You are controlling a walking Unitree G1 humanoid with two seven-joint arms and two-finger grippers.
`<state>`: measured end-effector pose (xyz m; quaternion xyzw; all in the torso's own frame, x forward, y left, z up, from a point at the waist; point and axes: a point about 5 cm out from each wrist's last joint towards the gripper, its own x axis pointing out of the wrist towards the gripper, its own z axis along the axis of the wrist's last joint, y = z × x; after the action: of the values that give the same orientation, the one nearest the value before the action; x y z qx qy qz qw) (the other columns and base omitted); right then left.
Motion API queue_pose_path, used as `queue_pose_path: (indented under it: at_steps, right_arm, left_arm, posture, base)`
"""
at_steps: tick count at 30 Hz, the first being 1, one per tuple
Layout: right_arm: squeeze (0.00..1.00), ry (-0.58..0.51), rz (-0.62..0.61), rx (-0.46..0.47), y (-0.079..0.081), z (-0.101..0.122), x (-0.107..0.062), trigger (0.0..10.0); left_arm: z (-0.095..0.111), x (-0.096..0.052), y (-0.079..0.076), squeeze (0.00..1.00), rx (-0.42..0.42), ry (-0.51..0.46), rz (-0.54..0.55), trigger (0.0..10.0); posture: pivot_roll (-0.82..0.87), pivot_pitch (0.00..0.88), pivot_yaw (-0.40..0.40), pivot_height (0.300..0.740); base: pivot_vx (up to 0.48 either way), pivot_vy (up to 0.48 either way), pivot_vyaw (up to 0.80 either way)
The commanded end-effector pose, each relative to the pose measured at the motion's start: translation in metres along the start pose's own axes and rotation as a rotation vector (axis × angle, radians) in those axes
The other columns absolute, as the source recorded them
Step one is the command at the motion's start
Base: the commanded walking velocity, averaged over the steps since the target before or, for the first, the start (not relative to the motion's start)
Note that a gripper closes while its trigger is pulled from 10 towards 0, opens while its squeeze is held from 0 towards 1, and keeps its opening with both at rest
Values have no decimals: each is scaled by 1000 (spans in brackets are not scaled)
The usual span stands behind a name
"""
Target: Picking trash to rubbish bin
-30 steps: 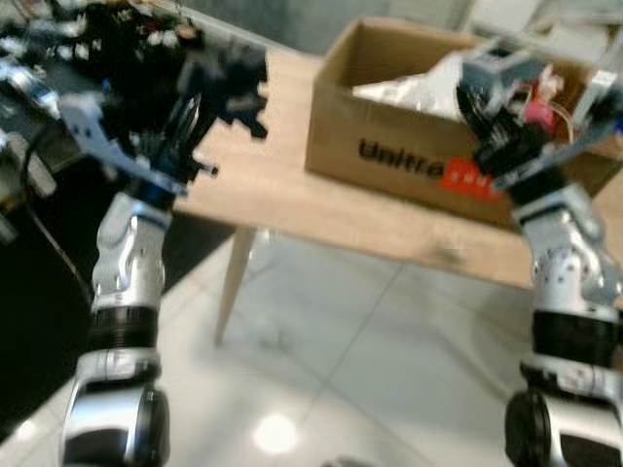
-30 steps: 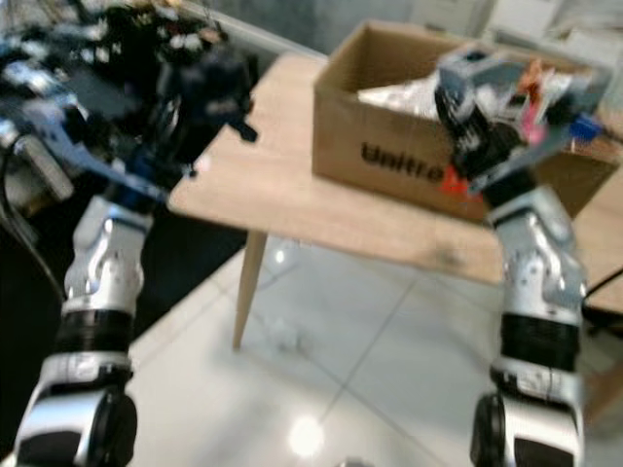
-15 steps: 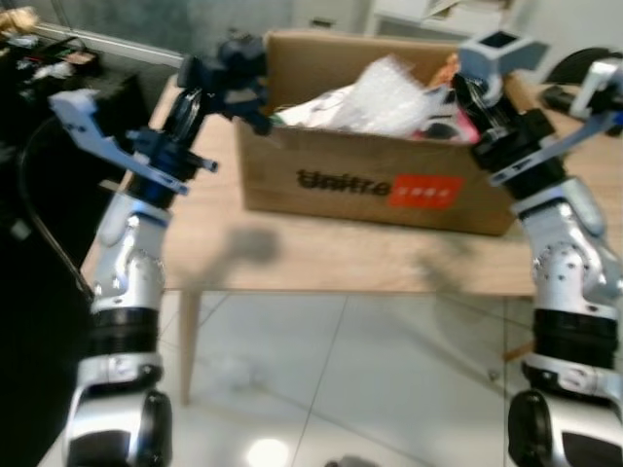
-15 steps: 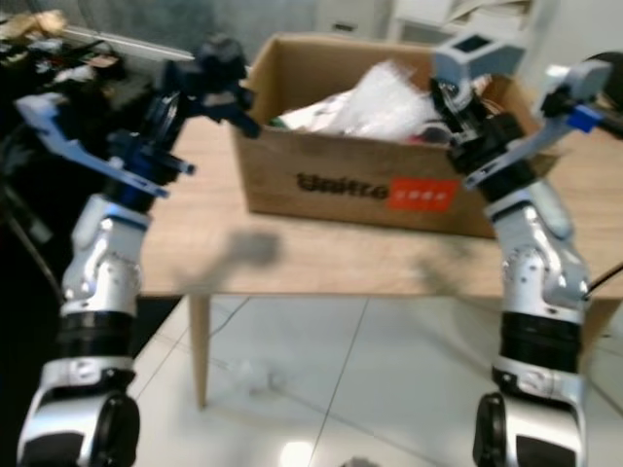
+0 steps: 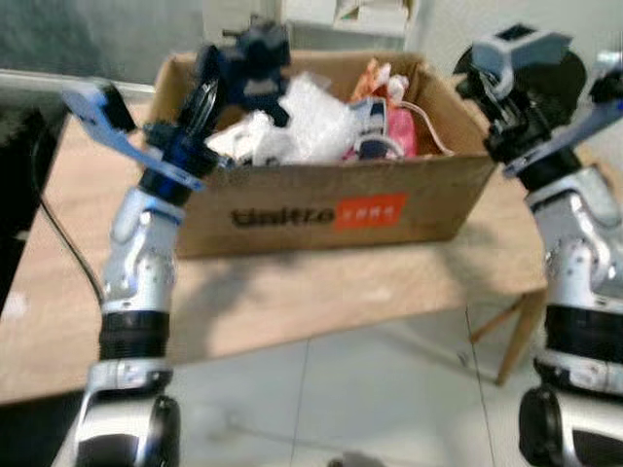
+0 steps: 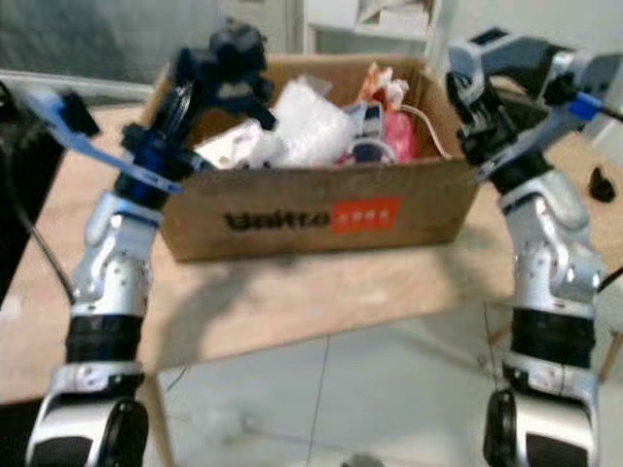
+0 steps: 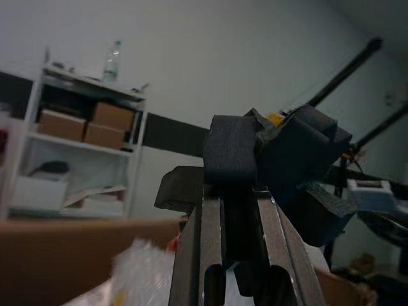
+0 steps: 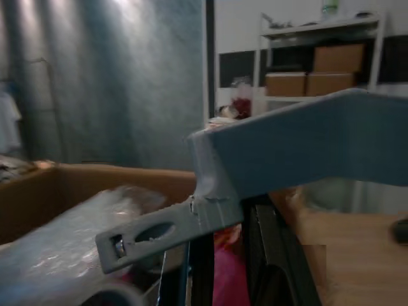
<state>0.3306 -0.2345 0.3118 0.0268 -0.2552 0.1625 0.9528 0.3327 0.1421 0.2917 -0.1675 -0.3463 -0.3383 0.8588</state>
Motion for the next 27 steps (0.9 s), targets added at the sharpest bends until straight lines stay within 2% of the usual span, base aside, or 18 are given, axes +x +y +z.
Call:
queue_pose_path:
  at_steps: [1,4,7,9,10,12,15,16,17,18,19,20,23,24,27]
  right_arm:
    - [0,50,10,-43,5,-7,5,10000]
    - [0,90,42,-54,12,-12,7,10000]
    - [0,141,139,-89,25,-17,7,10000]
    - [0,185,244,-142,39,-21,4,10000]
    - [0,185,244,-142,39,-21,4,10000]
    - [0,213,274,-153,45,-24,4,10000]
    - [0,231,259,-154,43,-24,4,10000]
    - [0,238,248,-153,42,-23,4,10000]
    - [75,239,233,-146,39,-21,5,10000]
    - [216,237,218,-138,37,-20,5,10000]
    - [824,229,197,-121,35,-17,5,10000]
    - [918,223,180,-105,32,-16,5,10000]
    - [918,220,173,-97,31,-14,5,10000]
    - [1000,193,165,-69,31,-10,6,10000]
    - [1000,151,155,-44,31,-3,7,10000]
  left_arm:
    - [7,1,0,0,33,-15,15,10000]
    - [9,7,1,0,88,-5,68,10000]
    - [10,10,5,0,152,30,125,10000]
    - [8,13,6,0,220,80,137,10000]
    - [8,13,6,0,220,80,137,10000]
    - [7,17,3,0,281,115,123,10000]
    - [7,19,-1,0,317,131,111,10000]
    - [6,20,-2,0,355,143,102,10000]
    - [6,21,-4,0,385,157,95,10000]
    - [5,21,-5,0,406,168,90,10000]
    - [4,21,-6,12,418,176,84,10000]
    - [4,21,-6,329,421,182,79,10000]
    - [4,21,-6,329,424,184,78,10000]
    - [3,21,-7,1000,429,191,69,10000]
    - [3,21,-9,1000,455,205,55,10000]
  posture:
    - [-35,99,0,740]
    - [-35,100,-5,740]
    - [-36,99,-4,740]
    - [-36,99,-3,740]
    - [-36,99,-3,740]
    - [-36,100,-3,740]
    - [-38,100,-1,740]
    - [-39,101,0,740]
    - [-38,102,0,740]
    - [-39,103,0,740]
    - [-40,103,2,740]
    - [-40,103,2,740]
    - [-40,103,2,740]
    - [-39,104,4,740]
    - [-39,105,8,740]
  base:
    - [360,0,0]
    - [349,0,0]
    - [204,0,0]
    - [0,0,0]
    - [0,0,0]
    - [0,0,0]
    - [0,0,0]
    - [0,0,0]
    - [0,0,0]
    - [0,0,0]
    - [0,0,0]
    - [0,0,0]
    - [0,0,0]
    - [0,0,0]
    - [0,0,0]
